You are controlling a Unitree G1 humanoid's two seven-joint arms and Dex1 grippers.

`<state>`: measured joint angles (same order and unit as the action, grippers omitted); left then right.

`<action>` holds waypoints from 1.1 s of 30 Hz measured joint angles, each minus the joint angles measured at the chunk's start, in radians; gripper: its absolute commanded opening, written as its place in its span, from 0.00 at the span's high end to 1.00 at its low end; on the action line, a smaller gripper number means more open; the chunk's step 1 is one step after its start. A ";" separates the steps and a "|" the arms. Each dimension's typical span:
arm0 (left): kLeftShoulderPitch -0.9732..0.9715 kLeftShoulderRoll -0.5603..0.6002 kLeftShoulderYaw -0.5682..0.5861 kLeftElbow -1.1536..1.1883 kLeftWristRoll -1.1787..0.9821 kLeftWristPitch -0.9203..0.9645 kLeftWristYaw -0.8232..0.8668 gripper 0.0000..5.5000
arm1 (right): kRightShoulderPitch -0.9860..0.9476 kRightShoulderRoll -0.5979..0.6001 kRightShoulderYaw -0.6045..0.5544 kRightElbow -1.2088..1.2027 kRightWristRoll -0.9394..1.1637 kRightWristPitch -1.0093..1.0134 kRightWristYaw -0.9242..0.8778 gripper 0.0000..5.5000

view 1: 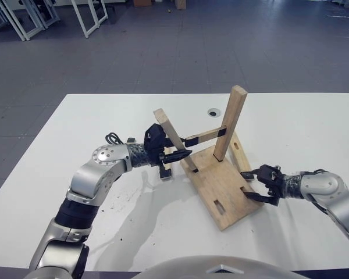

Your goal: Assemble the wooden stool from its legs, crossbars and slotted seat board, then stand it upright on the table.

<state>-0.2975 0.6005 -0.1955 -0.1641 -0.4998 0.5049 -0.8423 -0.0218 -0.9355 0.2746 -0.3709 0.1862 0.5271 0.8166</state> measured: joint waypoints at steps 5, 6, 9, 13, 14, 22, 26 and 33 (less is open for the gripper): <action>-0.048 0.003 -0.028 0.027 0.005 0.029 0.007 0.63 | -0.002 0.018 0.000 0.001 -0.013 -0.001 -0.001 0.30; -0.064 0.003 -0.031 0.044 0.005 0.045 0.013 0.63 | -0.004 0.025 0.001 0.000 -0.016 -0.002 0.000 0.30; -0.110 -0.002 -0.047 0.111 0.004 0.057 0.013 0.63 | -0.012 0.034 0.003 0.002 -0.026 -0.008 -0.001 0.30; -0.143 -0.013 -0.065 0.180 0.004 0.076 0.017 0.63 | -0.024 0.038 0.002 0.012 -0.028 -0.013 0.000 0.30; -0.148 -0.015 -0.066 0.193 0.004 0.078 0.017 0.63 | -0.026 0.039 0.002 0.015 -0.031 -0.015 0.000 0.30; -0.175 -0.010 -0.074 0.234 0.004 0.057 0.010 0.63 | -0.042 0.052 0.002 0.029 -0.049 -0.024 0.000 0.33; -0.170 -0.005 -0.080 0.233 0.004 0.044 0.009 0.63 | -0.054 0.132 -0.050 0.030 0.023 0.086 -0.016 0.44; -0.167 -0.001 -0.087 0.228 0.004 0.030 0.006 0.63 | -0.392 0.694 -0.307 -0.089 0.389 0.472 -0.421 0.66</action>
<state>-0.4645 0.5998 -0.2827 0.0643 -0.4957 0.5348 -0.8362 -0.4133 -0.2410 -0.0321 -0.4604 0.5751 0.9987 0.3956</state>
